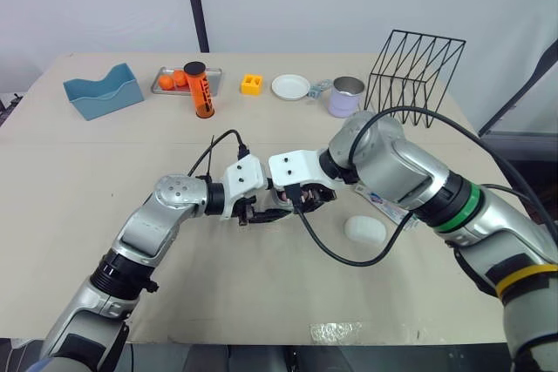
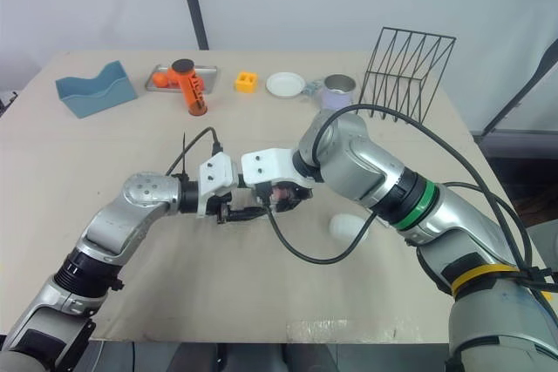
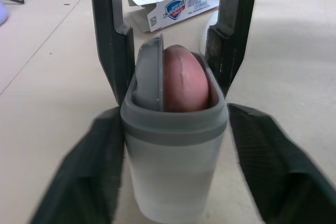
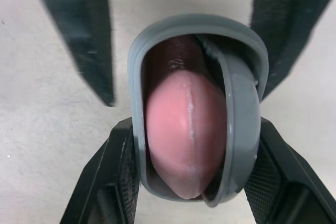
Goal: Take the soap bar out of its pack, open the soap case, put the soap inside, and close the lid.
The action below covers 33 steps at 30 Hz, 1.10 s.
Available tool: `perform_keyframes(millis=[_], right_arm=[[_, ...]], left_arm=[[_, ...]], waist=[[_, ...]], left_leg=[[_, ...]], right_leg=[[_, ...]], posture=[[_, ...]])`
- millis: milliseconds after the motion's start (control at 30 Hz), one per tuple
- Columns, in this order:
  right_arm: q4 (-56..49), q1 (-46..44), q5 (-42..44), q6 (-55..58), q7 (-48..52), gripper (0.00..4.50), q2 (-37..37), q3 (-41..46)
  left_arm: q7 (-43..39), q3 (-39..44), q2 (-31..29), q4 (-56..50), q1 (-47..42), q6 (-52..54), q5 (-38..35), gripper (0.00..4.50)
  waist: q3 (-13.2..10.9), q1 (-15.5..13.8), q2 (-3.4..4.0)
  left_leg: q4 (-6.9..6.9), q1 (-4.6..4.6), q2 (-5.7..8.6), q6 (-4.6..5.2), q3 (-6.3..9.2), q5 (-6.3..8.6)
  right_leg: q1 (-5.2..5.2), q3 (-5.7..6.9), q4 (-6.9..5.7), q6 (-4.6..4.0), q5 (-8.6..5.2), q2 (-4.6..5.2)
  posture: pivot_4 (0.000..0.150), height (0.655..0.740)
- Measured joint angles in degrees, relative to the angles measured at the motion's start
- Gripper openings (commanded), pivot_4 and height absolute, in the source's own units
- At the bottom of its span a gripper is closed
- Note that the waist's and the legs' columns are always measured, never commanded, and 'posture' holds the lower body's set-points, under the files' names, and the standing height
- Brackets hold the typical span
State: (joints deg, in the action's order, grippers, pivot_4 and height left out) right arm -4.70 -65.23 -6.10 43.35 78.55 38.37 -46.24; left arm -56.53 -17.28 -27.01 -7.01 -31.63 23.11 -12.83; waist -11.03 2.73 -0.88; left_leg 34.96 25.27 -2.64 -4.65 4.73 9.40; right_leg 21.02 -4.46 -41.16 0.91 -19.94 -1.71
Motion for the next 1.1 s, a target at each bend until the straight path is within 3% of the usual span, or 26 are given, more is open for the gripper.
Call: perform_keyframes(millis=[567, 633, 767, 1100], right_arm=[[0.1, 0.1, -0.7, 0.0, 0.3, 2.04, 0.0, 0.0], [0.1, 0.1, -0.8, 0.0, 0.3, 3.04, 0.0, 0.0], [0.3, 0.1, -0.8, 0.3, 0.5, 4.45, -0.7, 0.5], [0.6, 3.0, 0.3, -0.2, 1.1, 4.45, 0.9, 4.5]], left_arm=[[-0.6, 0.0, 0.8, 0.7, 0.0, -1.1, 1.0, 1.94], [-0.7, 0.0, 0.8, 0.8, 0.0, -1.3, 1.1, 1.94], [-1.0, -0.4, 1.2, 0.9, 0.0, -2.0, 1.4, 1.94], [-2.9, -0.2, 0.0, 2.2, 0.2, -4.9, 1.0, 1.94]], waist=[[0.0, 0.0, 0.00], [0.0, 0.0, 0.00], [0.0, -0.1, 0.00], [0.0, 0.0, 0.00]], left_leg=[[0.04, -0.04, 0.01, 0.00, 0.05, 0.00], [0.04, -0.04, 0.02, 0.00, 0.05, 0.00], [0.04, -0.04, 0.03, 0.00, 0.06, 0.00], [0.04, -0.06, 0.02, 0.00, 0.05, 0.00]], right_leg=[[-0.09, 0.05, 0.00, 0.00, 0.00, 0.02], [-0.09, 0.05, 0.00, 0.00, 0.00, 0.02], [-0.10, 0.06, 0.00, 0.00, 0.00, 0.03], [-0.10, 0.06, 0.00, 0.00, 0.00, 0.02]], posture=[[0.150, 0.7400], [0.150, 0.7400], [0.150, 0.7400], [0.150, 0.7400]])
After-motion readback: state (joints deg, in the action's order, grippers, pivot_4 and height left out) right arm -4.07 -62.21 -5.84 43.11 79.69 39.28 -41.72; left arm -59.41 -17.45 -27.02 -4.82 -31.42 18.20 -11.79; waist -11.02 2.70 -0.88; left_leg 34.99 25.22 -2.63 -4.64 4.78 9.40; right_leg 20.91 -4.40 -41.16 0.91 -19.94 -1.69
